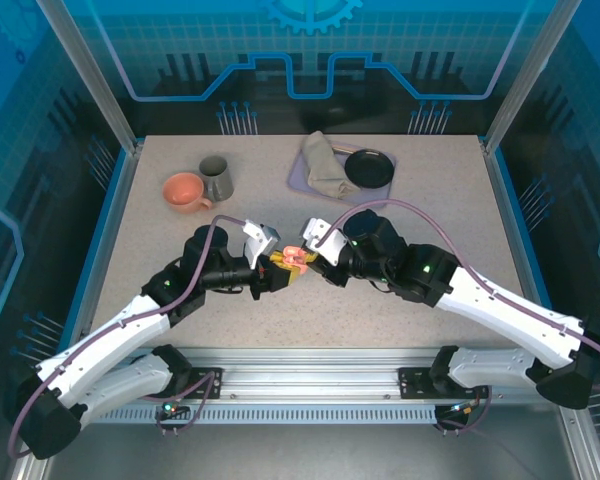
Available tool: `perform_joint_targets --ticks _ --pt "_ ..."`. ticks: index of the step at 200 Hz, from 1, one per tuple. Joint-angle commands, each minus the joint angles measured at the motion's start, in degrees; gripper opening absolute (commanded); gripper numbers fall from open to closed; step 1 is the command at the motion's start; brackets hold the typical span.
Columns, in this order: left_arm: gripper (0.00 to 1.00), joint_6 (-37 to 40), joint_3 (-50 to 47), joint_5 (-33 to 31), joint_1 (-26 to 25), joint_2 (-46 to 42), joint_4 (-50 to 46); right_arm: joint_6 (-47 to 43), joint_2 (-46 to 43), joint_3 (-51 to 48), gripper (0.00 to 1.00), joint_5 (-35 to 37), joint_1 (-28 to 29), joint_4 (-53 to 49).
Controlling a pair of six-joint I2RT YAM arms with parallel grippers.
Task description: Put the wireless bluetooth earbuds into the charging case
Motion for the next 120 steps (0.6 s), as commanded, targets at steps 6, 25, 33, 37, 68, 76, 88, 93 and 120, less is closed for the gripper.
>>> perform_joint_targets --ticks 6,25,33,37,68,76,88,93,120 --pt "0.0 0.8 1.6 1.5 -0.3 -1.0 0.6 -2.1 0.8 2.0 0.19 3.1 1.3 -0.9" --pt "0.0 0.9 1.7 1.5 -0.3 -1.1 0.5 -2.7 1.3 2.3 0.19 4.1 1.8 -1.4" --pt "0.0 1.0 1.6 1.5 -0.3 -1.1 0.5 -2.9 1.5 2.5 0.19 4.7 2.1 -1.6" --pt "0.0 1.0 1.5 1.5 -0.3 -1.1 0.5 -3.0 1.6 2.5 0.19 5.1 2.2 -1.7" --pt "0.0 1.1 1.7 1.5 -0.3 -1.1 0.6 -4.0 2.4 2.9 0.19 7.2 3.2 -2.0" --pt "0.0 1.0 1.7 1.4 -0.3 -1.0 0.6 -4.3 2.7 3.0 0.19 7.7 3.4 -2.1" --pt "0.0 1.1 1.7 1.5 -0.3 -1.0 0.5 -4.8 3.2 3.2 0.19 8.8 3.9 -2.4" --pt "0.0 1.1 1.8 1.4 -0.3 -1.1 0.5 -5.0 3.4 3.3 0.19 9.2 4.1 -2.6" --pt "0.0 1.3 1.8 1.5 -0.3 -1.1 0.5 -5.5 3.9 3.7 0.2 10.1 4.5 -3.0"
